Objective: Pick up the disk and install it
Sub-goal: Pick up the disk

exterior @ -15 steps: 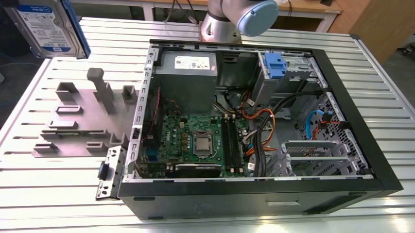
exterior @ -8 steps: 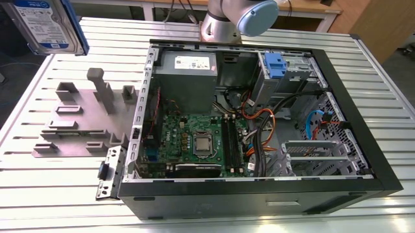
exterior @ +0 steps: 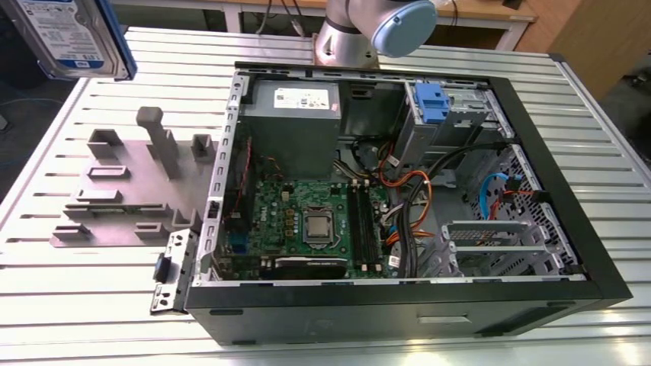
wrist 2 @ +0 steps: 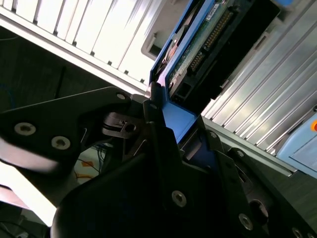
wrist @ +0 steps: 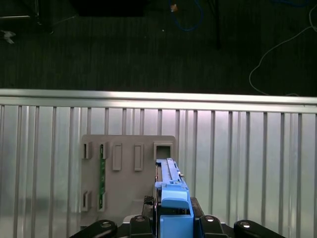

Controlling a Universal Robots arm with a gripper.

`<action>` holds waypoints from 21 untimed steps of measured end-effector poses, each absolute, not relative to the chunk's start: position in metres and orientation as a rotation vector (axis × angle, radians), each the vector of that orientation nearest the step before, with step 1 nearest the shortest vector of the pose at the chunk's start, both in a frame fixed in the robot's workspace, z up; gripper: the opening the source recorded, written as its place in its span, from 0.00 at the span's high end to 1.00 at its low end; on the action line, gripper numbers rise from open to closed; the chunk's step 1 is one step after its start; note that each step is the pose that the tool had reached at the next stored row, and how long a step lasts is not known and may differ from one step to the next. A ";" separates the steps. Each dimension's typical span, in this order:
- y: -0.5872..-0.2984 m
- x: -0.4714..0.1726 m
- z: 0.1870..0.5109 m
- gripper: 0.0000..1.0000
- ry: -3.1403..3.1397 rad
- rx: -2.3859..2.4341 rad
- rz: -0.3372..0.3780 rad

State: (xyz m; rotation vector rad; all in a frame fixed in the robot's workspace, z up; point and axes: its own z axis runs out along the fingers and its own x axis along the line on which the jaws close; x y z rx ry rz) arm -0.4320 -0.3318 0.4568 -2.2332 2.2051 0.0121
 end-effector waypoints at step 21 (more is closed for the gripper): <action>-0.332 -0.432 0.484 0.64 2.205 -2.233 0.012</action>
